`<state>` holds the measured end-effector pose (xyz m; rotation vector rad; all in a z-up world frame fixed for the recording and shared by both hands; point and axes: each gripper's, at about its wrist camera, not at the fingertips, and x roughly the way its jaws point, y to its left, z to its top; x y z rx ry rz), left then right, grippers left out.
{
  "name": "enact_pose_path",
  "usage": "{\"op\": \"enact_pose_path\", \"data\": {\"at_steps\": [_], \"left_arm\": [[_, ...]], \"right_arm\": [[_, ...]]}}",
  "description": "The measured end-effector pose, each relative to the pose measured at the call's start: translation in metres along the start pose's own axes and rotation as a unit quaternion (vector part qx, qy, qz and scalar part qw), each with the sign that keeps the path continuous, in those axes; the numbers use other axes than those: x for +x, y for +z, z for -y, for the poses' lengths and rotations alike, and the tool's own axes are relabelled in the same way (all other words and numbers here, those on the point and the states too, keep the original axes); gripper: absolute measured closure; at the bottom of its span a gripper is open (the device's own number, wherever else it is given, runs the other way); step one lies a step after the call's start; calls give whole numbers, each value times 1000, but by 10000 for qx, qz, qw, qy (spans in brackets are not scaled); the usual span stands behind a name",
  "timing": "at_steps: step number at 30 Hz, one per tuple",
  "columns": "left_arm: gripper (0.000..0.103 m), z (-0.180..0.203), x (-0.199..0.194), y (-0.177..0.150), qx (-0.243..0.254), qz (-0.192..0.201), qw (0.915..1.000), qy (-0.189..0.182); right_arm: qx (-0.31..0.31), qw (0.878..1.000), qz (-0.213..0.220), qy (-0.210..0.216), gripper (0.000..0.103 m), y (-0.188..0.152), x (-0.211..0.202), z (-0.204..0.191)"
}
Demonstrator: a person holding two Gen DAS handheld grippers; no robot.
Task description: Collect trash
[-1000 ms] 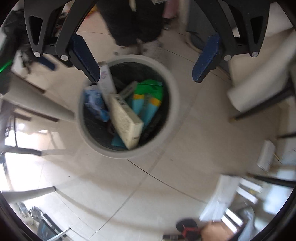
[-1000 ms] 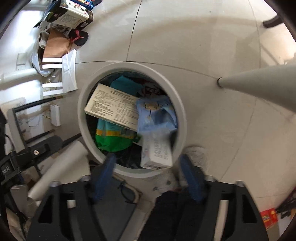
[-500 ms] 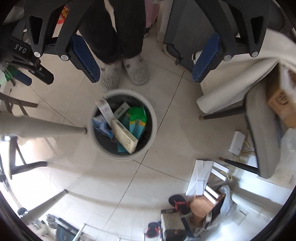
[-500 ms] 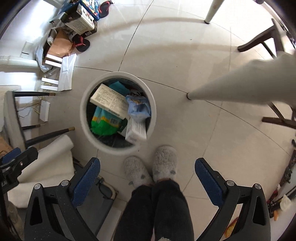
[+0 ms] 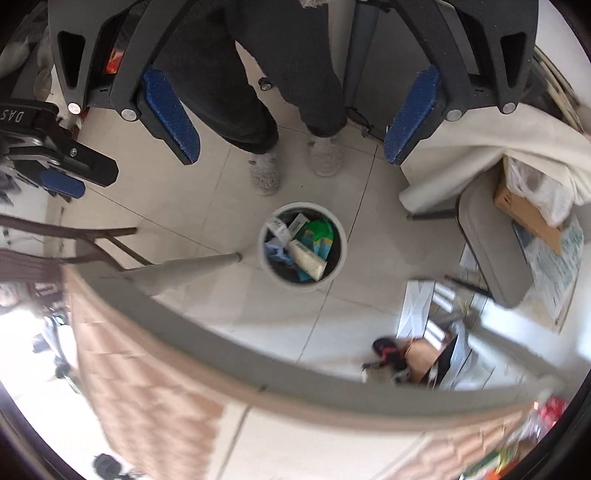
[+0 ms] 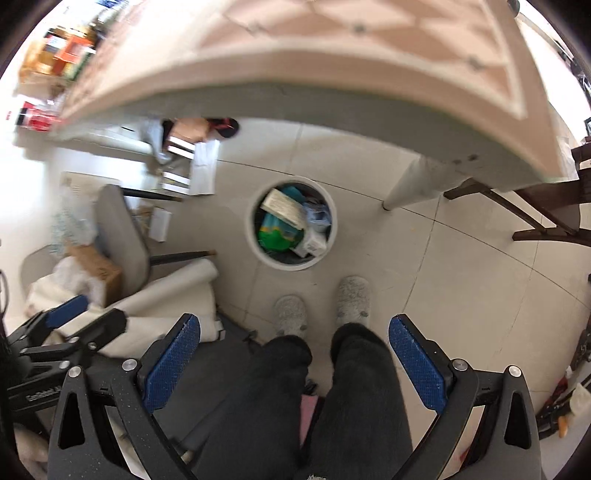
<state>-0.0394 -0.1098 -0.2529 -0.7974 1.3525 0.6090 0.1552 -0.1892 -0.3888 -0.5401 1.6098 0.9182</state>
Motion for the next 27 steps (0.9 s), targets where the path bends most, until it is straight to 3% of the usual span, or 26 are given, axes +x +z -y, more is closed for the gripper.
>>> {"op": "enact_pose_path", "data": {"at_steps": [7, 14, 20, 27], "left_arm": [[1, 2, -91, -9, 571, 412, 9966, -427], [1, -9, -152, -26, 1082, 620, 9884, -866], [1, -13, -188, -46, 1403, 663, 9819, -1086], [1, -17, -214, -66, 1584, 725, 9763, -1288]], "right_arm": [[152, 9983, 449, 328, 0, -39, -109, -36], [529, 9921, 948, 621, 0, -92, -193, -75], [634, 9886, 1173, 706, 0, -141, -233, -111], [652, 9866, 1214, 874, 0, -176, -245, -136]]}}
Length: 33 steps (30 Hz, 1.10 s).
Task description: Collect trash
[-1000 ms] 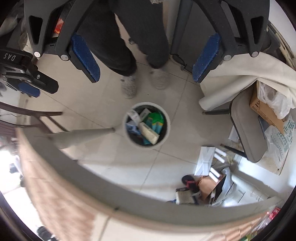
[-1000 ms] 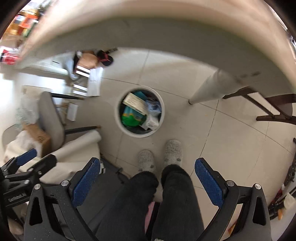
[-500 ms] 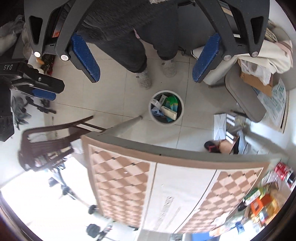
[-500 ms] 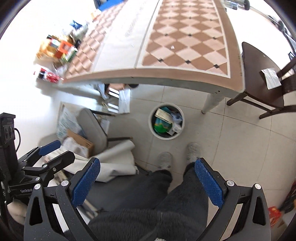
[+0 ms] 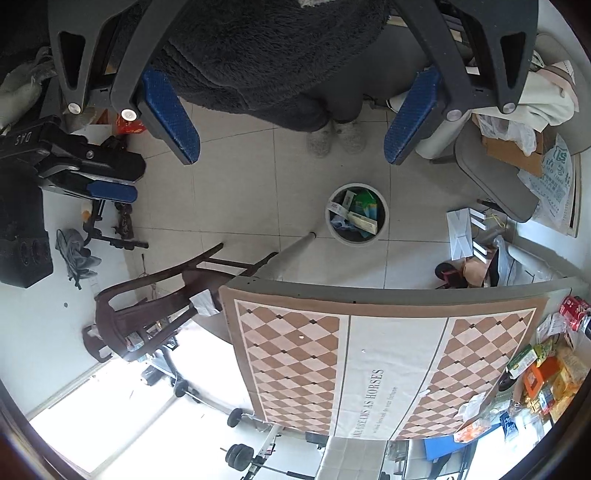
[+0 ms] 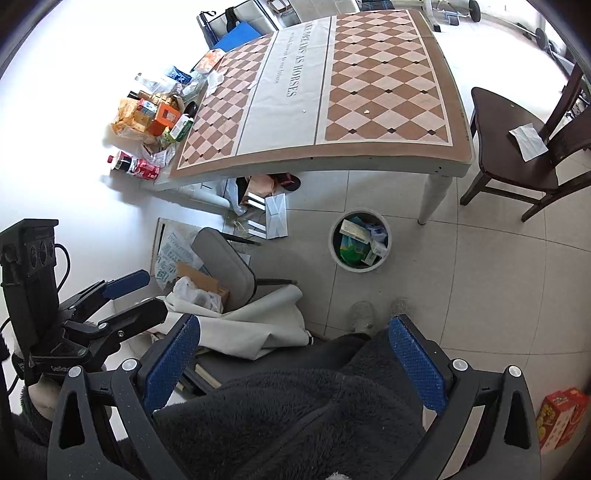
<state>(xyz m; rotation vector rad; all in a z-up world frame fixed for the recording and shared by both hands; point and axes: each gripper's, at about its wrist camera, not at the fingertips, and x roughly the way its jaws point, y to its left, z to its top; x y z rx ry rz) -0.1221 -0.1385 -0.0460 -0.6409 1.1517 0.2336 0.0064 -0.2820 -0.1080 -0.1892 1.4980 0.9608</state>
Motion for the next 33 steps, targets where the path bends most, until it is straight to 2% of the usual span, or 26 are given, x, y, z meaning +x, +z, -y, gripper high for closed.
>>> {"op": "enact_pose_path", "data": {"at_steps": [16, 33], "left_arm": [[1, 8, -18, -3, 66, 309, 9994, -103], [0, 14, -15, -2, 23, 317, 9994, -120]], "right_arm": [[64, 9997, 222, 42, 0, -8, -10, 3], [123, 9996, 268, -9, 0, -9, -16, 16]]}}
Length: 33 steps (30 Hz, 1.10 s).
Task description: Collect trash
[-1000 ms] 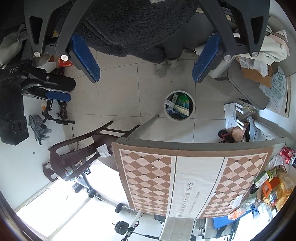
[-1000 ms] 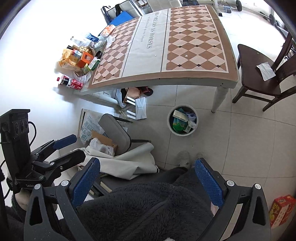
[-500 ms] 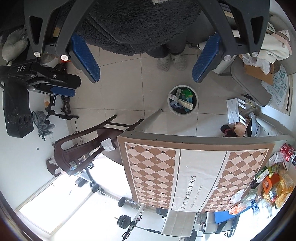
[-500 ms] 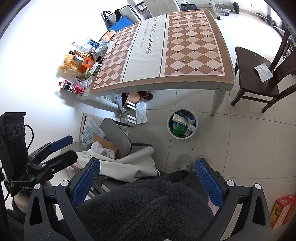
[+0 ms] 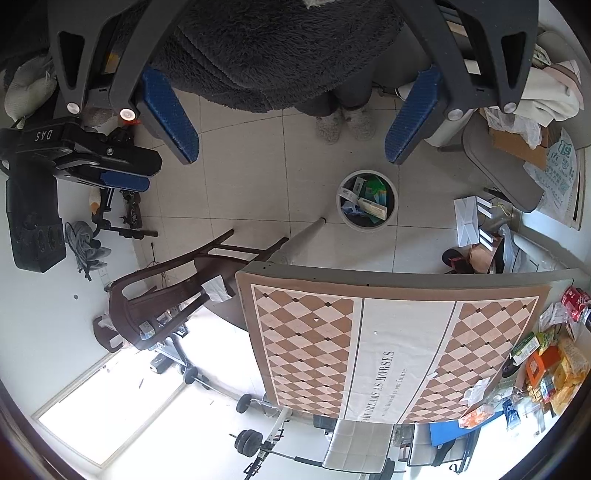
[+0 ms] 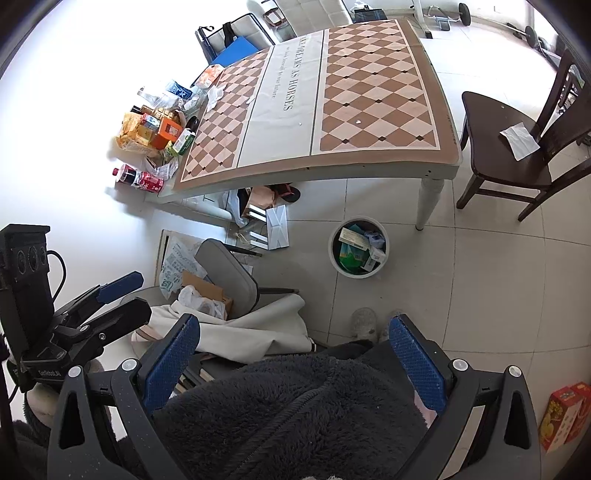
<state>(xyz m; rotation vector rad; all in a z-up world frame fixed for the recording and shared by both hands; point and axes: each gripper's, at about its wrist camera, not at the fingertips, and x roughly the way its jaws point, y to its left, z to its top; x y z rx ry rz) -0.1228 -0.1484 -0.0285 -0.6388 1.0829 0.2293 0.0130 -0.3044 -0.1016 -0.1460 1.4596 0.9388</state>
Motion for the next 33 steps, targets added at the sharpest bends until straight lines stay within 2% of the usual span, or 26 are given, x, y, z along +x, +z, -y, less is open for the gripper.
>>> {"op": "enact_pose_path", "data": {"at_steps": [13, 33], "left_arm": [[0, -1, 1, -1, -55, -7, 10000, -60], [0, 1, 3, -4, -49, 11, 10000, -79]], "right_arm": [[14, 10000, -11, -44, 0, -9, 4, 0], [-24, 10000, -15, -53, 0, -5, 2, 1]]}}
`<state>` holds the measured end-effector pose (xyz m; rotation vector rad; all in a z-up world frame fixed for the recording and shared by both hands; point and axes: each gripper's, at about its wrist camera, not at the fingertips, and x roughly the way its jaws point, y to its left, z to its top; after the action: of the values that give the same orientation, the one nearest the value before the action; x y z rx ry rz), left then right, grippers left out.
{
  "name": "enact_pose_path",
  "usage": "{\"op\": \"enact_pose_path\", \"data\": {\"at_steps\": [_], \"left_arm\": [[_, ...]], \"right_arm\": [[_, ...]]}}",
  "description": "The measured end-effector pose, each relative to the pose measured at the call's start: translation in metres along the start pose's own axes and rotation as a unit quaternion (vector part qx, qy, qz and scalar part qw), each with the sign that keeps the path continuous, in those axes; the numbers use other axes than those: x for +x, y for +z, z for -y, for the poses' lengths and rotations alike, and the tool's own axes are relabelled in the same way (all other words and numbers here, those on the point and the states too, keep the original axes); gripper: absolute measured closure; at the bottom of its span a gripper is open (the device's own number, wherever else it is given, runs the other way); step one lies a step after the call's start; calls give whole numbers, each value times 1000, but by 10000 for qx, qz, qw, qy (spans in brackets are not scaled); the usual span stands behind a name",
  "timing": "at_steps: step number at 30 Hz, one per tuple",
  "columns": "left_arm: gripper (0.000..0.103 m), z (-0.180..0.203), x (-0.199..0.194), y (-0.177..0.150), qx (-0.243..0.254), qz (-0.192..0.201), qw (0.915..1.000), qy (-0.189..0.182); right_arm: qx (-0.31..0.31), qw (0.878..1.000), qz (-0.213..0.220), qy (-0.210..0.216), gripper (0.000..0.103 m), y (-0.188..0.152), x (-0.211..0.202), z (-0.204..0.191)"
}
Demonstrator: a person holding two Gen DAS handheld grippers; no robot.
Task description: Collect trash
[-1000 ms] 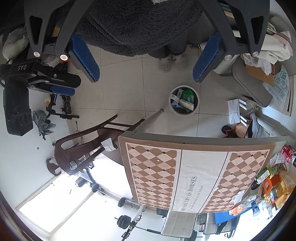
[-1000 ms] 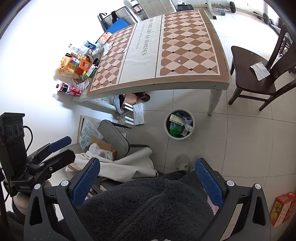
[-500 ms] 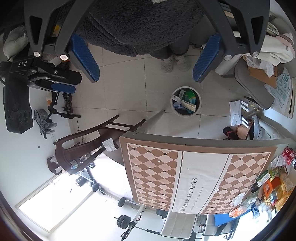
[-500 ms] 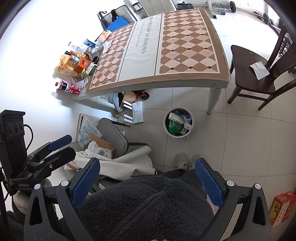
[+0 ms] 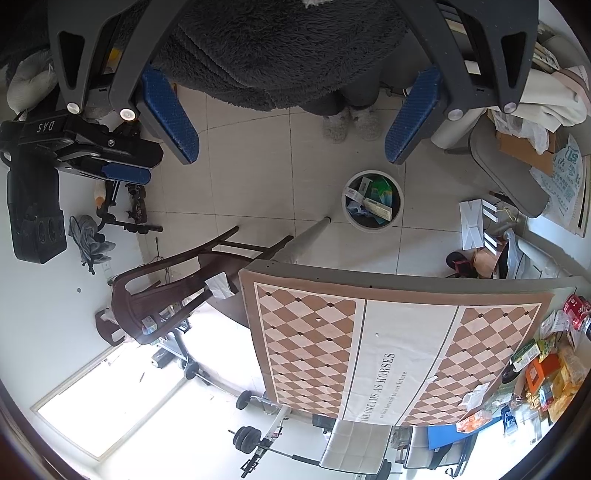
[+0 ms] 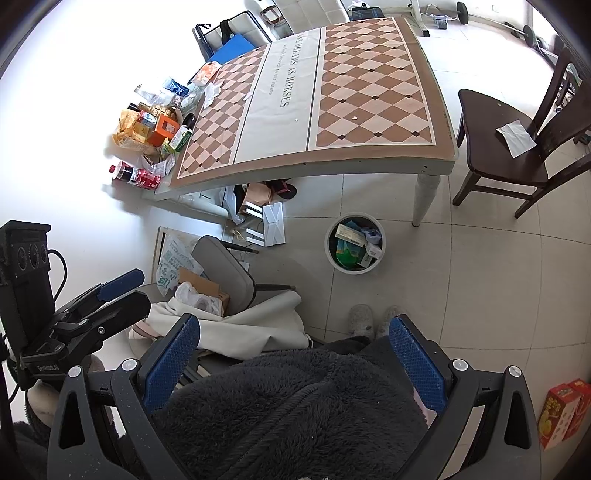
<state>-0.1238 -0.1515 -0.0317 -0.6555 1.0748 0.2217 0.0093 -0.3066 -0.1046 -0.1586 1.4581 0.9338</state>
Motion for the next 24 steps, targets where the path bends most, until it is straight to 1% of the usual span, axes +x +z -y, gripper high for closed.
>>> {"op": "enact_pose_path", "data": {"at_steps": [10, 24], "left_arm": [[0, 1, 0, -1, -24, 13, 10000, 8], [0, 2, 1, 0, -50, 18, 10000, 2]], "right_arm": [[27, 10000, 25, 21, 0, -8, 1, 1], [8, 10000, 18, 22, 0, -4, -1, 2]]}}
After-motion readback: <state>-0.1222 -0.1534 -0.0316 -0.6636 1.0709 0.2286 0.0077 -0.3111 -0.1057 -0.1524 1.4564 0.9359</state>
